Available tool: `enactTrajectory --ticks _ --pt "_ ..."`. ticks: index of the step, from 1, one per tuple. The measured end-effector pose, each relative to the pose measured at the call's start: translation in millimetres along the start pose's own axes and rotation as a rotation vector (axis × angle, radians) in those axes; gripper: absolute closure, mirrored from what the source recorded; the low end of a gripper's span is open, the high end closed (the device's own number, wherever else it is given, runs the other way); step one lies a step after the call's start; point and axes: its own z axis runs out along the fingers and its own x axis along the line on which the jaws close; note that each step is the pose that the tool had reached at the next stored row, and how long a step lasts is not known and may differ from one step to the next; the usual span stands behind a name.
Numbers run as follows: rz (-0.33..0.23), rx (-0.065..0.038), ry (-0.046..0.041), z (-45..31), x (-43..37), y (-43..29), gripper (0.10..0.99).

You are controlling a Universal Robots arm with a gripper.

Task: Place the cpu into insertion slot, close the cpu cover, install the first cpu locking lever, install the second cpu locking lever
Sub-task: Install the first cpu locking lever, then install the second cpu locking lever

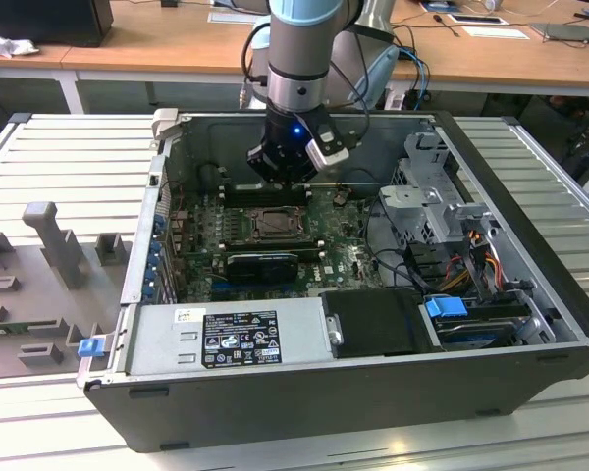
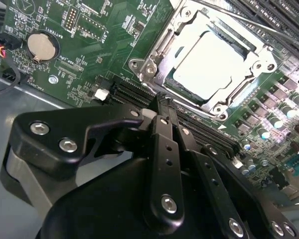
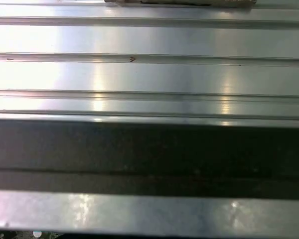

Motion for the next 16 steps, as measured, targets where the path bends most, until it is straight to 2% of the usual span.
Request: enactTrajectory --ticks 16 --pt "0.000 0.000 -0.0001 -0.2 0.1 -5.3 0.980"
